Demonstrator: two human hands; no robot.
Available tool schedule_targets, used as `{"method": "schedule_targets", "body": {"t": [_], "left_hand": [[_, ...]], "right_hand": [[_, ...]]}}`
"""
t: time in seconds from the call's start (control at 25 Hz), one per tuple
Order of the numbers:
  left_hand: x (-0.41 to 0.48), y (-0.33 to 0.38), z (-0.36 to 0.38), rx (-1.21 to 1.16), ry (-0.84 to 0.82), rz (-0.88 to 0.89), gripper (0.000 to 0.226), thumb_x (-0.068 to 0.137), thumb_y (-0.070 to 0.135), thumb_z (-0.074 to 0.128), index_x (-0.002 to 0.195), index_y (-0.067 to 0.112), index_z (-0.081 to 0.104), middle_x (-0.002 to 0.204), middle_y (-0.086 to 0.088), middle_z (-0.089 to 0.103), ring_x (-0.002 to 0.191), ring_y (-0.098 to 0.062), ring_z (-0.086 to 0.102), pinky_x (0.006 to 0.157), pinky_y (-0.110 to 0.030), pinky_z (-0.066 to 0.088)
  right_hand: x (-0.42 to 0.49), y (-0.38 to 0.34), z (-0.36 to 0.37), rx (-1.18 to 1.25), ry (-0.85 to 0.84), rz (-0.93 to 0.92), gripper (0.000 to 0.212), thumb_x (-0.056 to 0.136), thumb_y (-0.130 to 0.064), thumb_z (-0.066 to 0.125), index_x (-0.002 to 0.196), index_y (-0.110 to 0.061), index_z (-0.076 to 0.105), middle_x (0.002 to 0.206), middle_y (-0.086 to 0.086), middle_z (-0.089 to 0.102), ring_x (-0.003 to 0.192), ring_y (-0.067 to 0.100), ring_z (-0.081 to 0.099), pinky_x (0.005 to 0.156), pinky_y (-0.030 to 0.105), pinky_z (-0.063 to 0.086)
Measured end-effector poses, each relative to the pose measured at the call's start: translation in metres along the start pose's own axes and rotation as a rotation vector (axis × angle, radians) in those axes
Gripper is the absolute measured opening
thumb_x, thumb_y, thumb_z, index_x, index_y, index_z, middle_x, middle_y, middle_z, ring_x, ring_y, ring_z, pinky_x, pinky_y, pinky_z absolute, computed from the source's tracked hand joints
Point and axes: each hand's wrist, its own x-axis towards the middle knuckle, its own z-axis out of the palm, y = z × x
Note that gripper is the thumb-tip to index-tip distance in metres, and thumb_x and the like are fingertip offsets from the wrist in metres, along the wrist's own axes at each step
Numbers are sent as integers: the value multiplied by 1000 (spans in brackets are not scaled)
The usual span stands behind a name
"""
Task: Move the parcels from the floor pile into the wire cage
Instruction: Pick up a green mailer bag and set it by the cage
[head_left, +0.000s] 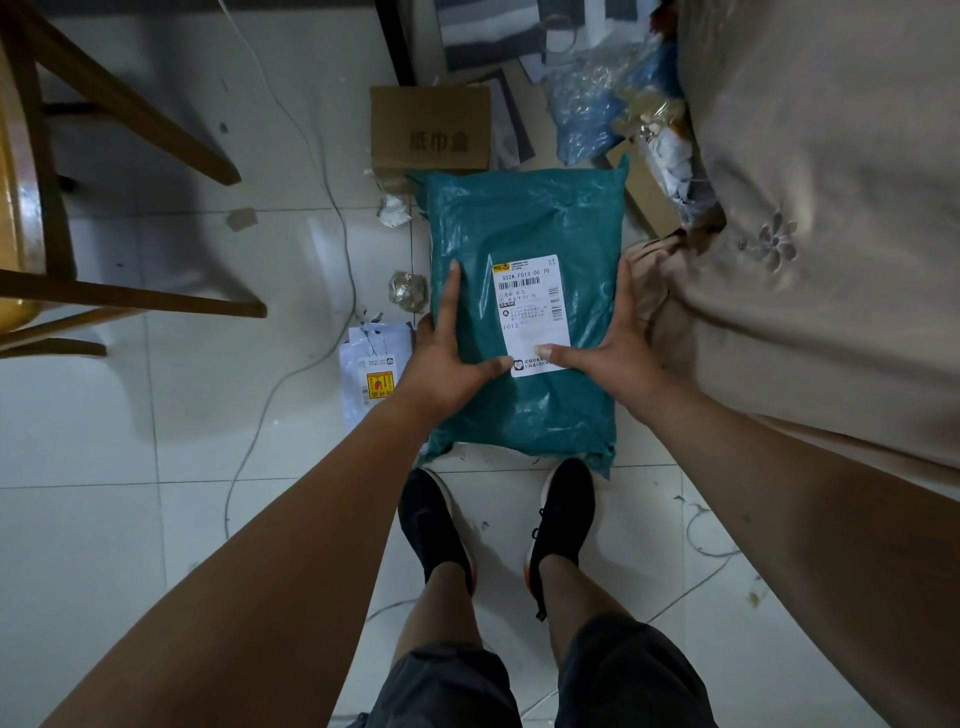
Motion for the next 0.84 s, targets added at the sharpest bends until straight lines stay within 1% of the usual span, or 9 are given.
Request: {"method": "schedule_targets", "body": {"t": [0.08,0.2,0.32,0.4,0.48,0.56,0.68,0.76,0.84], "left_hand": [[-1,6,3,28,1,-19,118,78,39,85,147,69,-6,152,-16,31,144,-35,35,119,-50,34],[-3,11,5,45,9,-19,112,80,39,83,148,69,-2,151,-16,29,145,-35,34,118,-48,36],[-7,20,3,66,18,-9,111,80,40,83,149,67,0,153,-14,26,146,-33,32,118,-47,36],[-9,30,1,78,38,-1,111,80,40,83,150,66,1,156,-14,23,147,-33,31,116,-45,36],[-14,42,-3,92,53,3,111,80,41,83,150,66,1,155,-13,23,145,-33,33,113,-44,38],[-24,56,-10,111,53,18,111,80,42,83,150,66,1,154,-13,24,144,-34,35,111,-45,40],[-44,84,-27,143,37,33,108,80,42,82,149,68,3,149,-14,27,141,-37,37,110,-47,41],[-61,102,-39,171,16,44,106,81,42,82,148,69,5,143,-12,29,139,-38,39,110,-48,41],[-75,117,-49,181,-6,48,104,81,42,82,148,69,7,141,-9,29,138,-37,38,112,-50,40]], "right_hand": [[-1,1,0,17,1,4,142,67,-27,96,159,-43,-11,161,-19,27,142,4,36,119,34,32],[-3,-2,-4,7,-1,11,142,67,-31,95,158,-46,-12,165,-14,24,146,8,33,121,41,32],[-4,-10,-11,0,7,25,143,65,-35,96,158,-45,-13,166,-14,22,147,10,32,121,41,32],[-7,-19,-16,-24,33,25,144,65,-36,96,159,-40,-12,165,-12,24,146,12,33,120,40,33],[-11,-28,-22,-33,44,19,143,65,-38,95,160,-39,-11,163,-11,29,144,13,37,119,39,35],[-22,-42,-29,-22,43,-5,142,65,-38,95,159,-43,-12,162,-12,32,142,12,40,117,39,37],[-47,-72,-42,-33,49,-81,143,62,-43,96,154,-56,-12,163,-13,28,146,11,36,118,44,36],[-68,-91,-50,-33,61,-121,139,65,-39,95,154,-57,-9,163,-16,26,147,8,31,117,39,36],[-89,-108,-56,-36,66,-142,133,69,-35,94,156,-56,-4,154,-24,29,140,-1,29,112,27,34]]}}
